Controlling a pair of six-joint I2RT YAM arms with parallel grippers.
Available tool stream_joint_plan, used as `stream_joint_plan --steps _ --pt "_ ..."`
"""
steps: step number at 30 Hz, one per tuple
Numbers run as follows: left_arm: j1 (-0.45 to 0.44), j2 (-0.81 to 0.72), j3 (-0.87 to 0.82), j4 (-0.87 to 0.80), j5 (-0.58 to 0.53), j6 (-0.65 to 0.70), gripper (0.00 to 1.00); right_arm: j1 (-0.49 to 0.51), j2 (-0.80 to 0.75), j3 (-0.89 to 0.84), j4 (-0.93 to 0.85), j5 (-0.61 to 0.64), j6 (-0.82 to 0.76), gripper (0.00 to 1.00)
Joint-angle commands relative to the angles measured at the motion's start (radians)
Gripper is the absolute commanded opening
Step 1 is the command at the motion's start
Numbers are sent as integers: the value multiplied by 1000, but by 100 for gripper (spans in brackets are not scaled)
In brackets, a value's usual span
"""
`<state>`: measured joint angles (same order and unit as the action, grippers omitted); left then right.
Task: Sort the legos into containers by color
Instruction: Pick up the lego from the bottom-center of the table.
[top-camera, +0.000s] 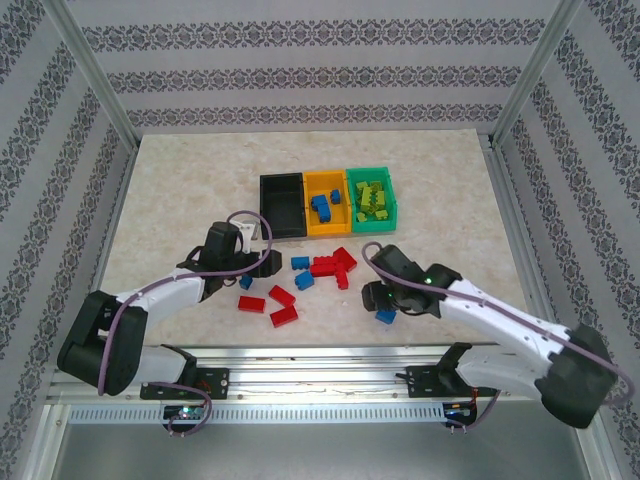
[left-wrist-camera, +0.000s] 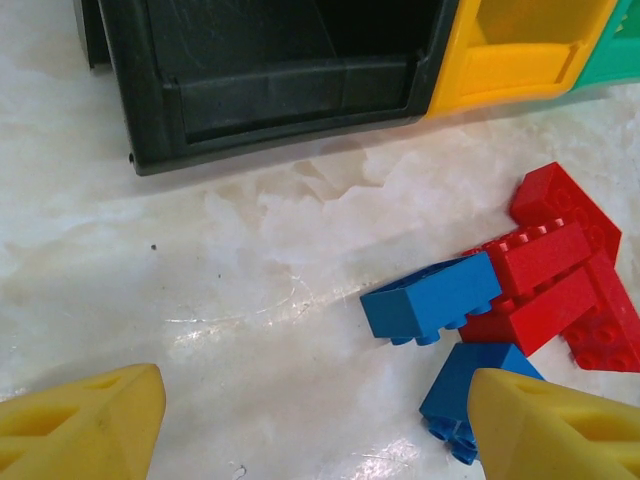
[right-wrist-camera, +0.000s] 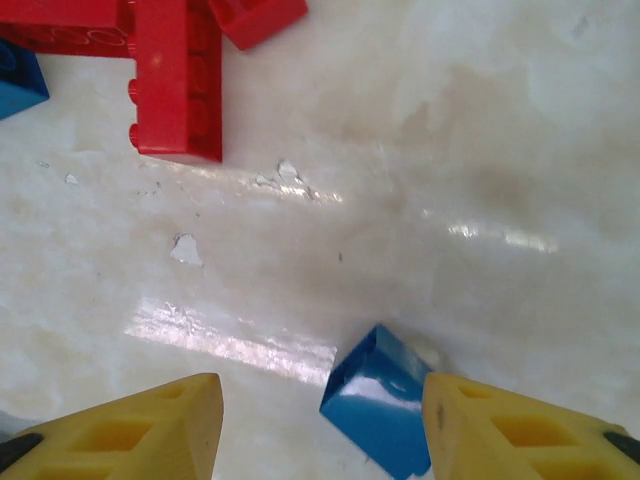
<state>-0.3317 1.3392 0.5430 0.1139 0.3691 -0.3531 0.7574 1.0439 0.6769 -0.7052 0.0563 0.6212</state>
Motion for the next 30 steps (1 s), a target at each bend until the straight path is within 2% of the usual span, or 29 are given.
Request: stream_joint_plan --steps 1,6,14,30 --pt "10 12 23 45 30 -12 80 14 -65 -52 -53 19 114 56" --pt "10 10 21 44 28 -14 80 14 -81 -89 -85 52 163 56" --pt "11 -5 18 43 30 -15 80 11 48 -76 -26 59 142 57" --pt "10 2 17 49 45 -24 80 20 269 -64 199 -47 159 60"
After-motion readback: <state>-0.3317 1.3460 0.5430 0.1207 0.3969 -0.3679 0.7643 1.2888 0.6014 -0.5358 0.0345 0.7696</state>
